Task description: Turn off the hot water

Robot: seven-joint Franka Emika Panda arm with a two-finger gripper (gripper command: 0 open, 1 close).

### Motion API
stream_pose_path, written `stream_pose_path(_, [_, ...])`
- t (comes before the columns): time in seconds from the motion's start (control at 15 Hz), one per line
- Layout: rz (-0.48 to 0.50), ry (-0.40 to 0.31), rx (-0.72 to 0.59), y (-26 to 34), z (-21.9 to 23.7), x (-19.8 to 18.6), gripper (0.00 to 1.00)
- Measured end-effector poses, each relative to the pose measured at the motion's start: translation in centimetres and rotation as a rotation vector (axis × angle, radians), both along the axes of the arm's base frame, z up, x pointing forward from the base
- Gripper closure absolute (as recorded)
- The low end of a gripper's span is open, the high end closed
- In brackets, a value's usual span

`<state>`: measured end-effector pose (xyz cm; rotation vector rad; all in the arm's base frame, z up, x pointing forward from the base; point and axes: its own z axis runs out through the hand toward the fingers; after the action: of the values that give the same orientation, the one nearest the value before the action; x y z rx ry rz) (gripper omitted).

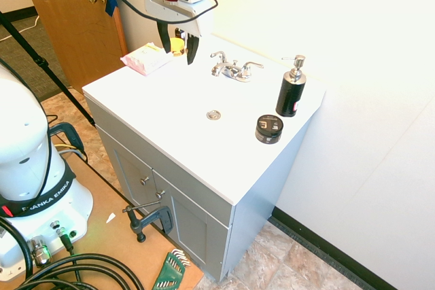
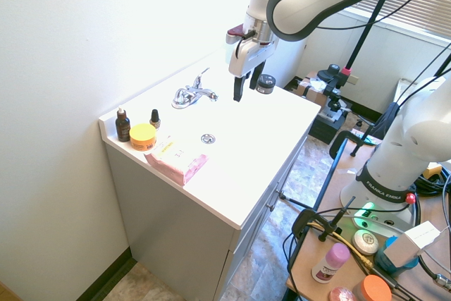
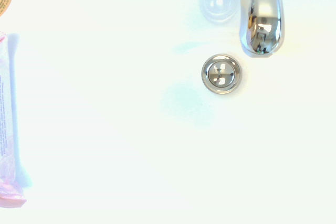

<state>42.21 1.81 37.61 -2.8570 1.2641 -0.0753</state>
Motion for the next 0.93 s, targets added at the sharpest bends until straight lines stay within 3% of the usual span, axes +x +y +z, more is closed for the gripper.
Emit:
stream_pose_path(0.2, [-0.004, -0.002, -0.02, -0.1, -0.2, 0.1, 0.0])
stream_pose_path(0.33, [-0.045, -0.017, -0.112, -0.3, -0.3, 0.7, 0.0])
stream_pose_path(0.73, [-0.193, -0.133, -0.442, 0.9, -2.2, 7.0, 0.0])
stream_pose_path(0.93, [-0.205, -0.161, -0.499, 3.4, -4.1, 9.2, 0.0])
